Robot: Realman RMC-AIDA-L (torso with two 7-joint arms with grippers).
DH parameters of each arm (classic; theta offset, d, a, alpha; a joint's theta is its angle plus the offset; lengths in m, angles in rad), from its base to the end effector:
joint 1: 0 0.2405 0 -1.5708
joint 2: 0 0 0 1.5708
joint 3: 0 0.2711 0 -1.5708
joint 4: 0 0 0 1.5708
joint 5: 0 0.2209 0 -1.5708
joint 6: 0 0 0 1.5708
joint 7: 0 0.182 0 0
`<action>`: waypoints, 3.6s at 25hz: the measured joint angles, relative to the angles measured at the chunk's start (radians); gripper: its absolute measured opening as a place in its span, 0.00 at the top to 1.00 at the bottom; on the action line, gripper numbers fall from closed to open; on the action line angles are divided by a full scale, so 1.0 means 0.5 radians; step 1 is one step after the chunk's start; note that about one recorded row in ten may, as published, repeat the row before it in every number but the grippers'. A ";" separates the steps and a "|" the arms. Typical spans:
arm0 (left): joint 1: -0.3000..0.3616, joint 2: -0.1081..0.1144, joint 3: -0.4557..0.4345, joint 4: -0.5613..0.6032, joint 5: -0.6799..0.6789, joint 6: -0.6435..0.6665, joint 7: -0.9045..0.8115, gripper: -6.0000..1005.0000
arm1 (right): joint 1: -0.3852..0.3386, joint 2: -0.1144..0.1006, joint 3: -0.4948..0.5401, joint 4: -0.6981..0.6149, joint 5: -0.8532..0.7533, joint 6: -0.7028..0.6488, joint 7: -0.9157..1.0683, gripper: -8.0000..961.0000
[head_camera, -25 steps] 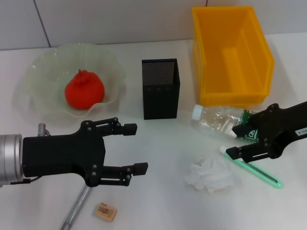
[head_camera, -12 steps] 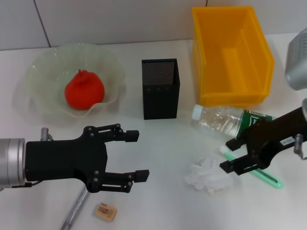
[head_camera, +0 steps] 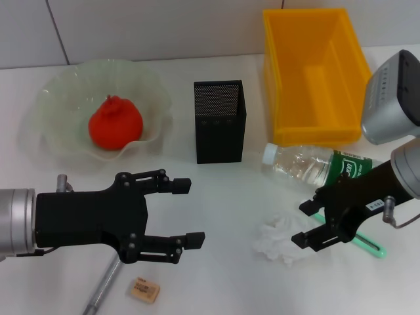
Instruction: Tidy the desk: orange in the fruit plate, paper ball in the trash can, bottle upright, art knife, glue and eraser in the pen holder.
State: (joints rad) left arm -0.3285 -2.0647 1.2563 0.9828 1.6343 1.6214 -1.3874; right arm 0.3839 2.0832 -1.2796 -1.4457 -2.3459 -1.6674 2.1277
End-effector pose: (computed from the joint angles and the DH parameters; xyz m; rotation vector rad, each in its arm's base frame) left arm -0.2078 0.3006 -0.0539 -2.9831 -0.2114 -0.7939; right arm 0.2285 0.3245 -0.0280 -2.8930 0.6774 -0.2606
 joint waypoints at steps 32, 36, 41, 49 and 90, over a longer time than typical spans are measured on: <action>-0.010 0.006 -0.016 0.010 -0.001 -0.012 0.014 0.16 | 0.079 -0.002 -0.219 0.215 -0.073 0.239 0.051 0.22; -0.016 0.006 -0.016 0.012 -0.001 -0.012 0.015 0.16 | 0.078 -0.001 -0.239 0.230 -0.107 0.286 0.088 0.23; -0.018 0.006 -0.016 0.011 -0.001 -0.012 0.015 0.16 | 0.058 0.004 -0.248 0.225 -0.113 0.340 0.115 0.29; -0.018 0.008 -0.016 0.004 -0.001 -0.015 0.016 0.16 | 0.020 0.005 -0.249 0.098 -0.051 0.334 0.126 0.57; -0.061 -0.009 0.052 -0.038 0.002 -0.030 0.023 0.16 | -0.051 -0.008 0.336 -0.174 0.013 1.048 -0.174 0.62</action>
State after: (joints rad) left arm -0.3589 -2.0694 1.2822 0.9639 1.6352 1.6065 -1.3759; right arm 0.3583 2.0792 -1.1114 -1.5328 -2.3395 -1.1433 2.0409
